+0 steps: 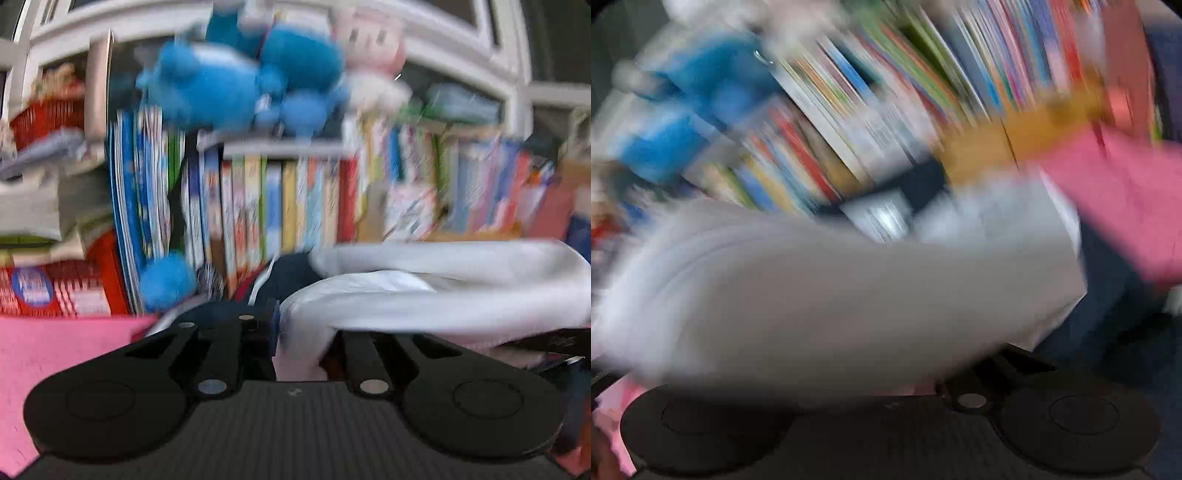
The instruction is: Fold clothes
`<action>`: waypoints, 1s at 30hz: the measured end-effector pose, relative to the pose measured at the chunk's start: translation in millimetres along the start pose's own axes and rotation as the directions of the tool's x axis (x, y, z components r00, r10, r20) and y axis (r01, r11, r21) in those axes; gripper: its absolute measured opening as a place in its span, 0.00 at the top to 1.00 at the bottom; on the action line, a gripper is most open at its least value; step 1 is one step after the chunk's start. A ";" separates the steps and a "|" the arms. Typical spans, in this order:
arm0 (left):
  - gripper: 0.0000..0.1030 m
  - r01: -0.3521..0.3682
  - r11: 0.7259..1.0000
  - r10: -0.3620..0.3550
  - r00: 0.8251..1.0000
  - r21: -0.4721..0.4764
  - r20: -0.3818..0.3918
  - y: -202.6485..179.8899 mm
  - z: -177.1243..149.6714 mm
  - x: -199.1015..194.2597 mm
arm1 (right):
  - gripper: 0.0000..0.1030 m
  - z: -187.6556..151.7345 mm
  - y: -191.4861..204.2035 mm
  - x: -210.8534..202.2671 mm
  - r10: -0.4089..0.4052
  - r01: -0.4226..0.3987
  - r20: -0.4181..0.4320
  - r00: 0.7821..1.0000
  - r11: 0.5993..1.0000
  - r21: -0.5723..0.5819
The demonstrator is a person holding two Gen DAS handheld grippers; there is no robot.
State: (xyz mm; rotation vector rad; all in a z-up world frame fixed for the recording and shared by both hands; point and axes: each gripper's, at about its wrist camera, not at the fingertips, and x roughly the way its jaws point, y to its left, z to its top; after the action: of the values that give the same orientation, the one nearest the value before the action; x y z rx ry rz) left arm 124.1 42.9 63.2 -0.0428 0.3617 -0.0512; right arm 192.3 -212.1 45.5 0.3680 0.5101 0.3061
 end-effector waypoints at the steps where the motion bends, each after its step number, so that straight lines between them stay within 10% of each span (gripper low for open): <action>1: 0.86 0.038 0.999 -0.038 0.999 -0.008 0.025 3.0 5.2 -19.4 | 0.92 3.7 2.2 -27.1 0.025 -0.022 0.059 0.998 0.998 -0.057; 5: 0.80 0.142 0.990 -0.141 0.983 0.000 0.121 5.3 10.7 -87.1 | 0.91 13.1 -8.0 -146.1 0.210 -0.184 0.229 0.951 0.974 -0.128; 8: 0.48 0.126 0.991 -0.132 0.982 0.054 0.134 -2.3 2.7 -102.9 | 0.86 18.2 -17.4 -191.1 0.162 -0.112 0.350 0.923 0.981 -0.159; 13: 0.39 0.019 0.999 -0.017 0.999 0.044 -0.042 -3.3 -23.1 -52.0 | 0.77 4.1 -14.4 -140.3 -0.058 0.117 0.212 0.975 0.954 -0.277; 16: 0.38 -0.004 0.999 0.007 0.994 0.035 -0.112 -1.8 -39.1 -32.7 | 0.38 -39.3 -3.9 -124.6 -0.017 0.078 0.145 0.989 0.900 -0.428; 23: 0.35 -0.034 0.999 0.036 0.992 0.011 -0.124 2.1 -43.5 -19.7 | 0.31 -143.5 59.8 -90.9 -0.087 0.152 0.126 0.988 0.643 -0.750; 30: 0.33 -0.043 0.998 0.039 0.996 -0.045 -0.086 8.6 -25.2 -6.2 | 0.27 -143.2 61.1 -140.6 0.179 -0.086 0.054 0.982 0.688 -0.720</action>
State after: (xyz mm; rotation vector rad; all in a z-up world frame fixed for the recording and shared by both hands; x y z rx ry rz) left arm 109.7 51.0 41.4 -0.0798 0.4483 -0.0038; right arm -11.2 -172.2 13.2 -0.3522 0.2071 0.5958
